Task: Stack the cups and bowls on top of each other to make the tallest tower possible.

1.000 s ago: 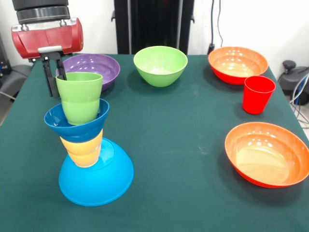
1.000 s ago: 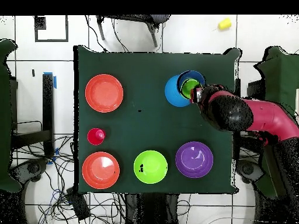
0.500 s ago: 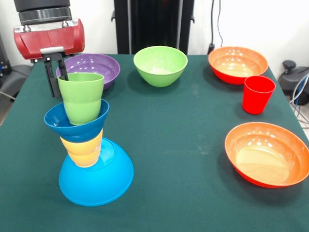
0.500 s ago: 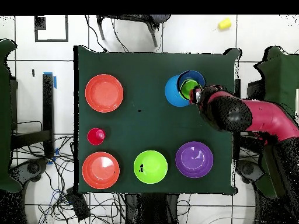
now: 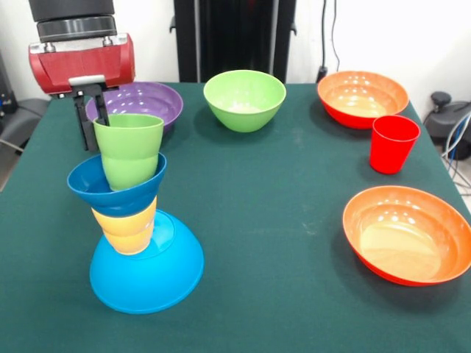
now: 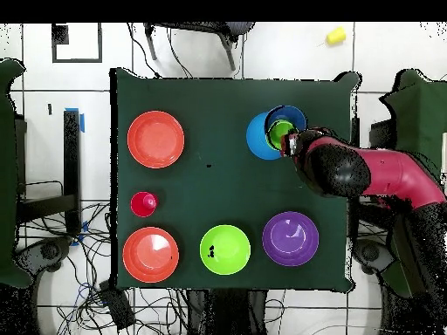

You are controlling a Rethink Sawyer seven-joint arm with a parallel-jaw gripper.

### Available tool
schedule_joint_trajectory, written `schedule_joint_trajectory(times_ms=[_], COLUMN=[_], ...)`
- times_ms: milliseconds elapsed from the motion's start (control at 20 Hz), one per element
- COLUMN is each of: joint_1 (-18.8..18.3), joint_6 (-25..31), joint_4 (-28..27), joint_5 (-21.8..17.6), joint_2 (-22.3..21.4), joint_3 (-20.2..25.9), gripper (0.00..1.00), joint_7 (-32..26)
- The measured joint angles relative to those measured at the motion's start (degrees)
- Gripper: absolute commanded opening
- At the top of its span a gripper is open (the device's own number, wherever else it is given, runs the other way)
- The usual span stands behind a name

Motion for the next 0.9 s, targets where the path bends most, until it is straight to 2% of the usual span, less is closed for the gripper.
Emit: schedule_joint_trajectory(times_ms=[100, 150, 900], joint_1=[0.01, 0.01, 0.09], joint_6=[0.0, 0.0, 0.0], joint_4=[-0.01, -0.01, -0.02], joint_5=[-0.36, -0.62, -1.31], joint_2=[0.0, -0.01, -0.01], joint_3=[-0.01, 0.0, -0.01], gripper=[0.0, 1.0, 1.0], joint_7=[0.0, 0.0, 0.0])
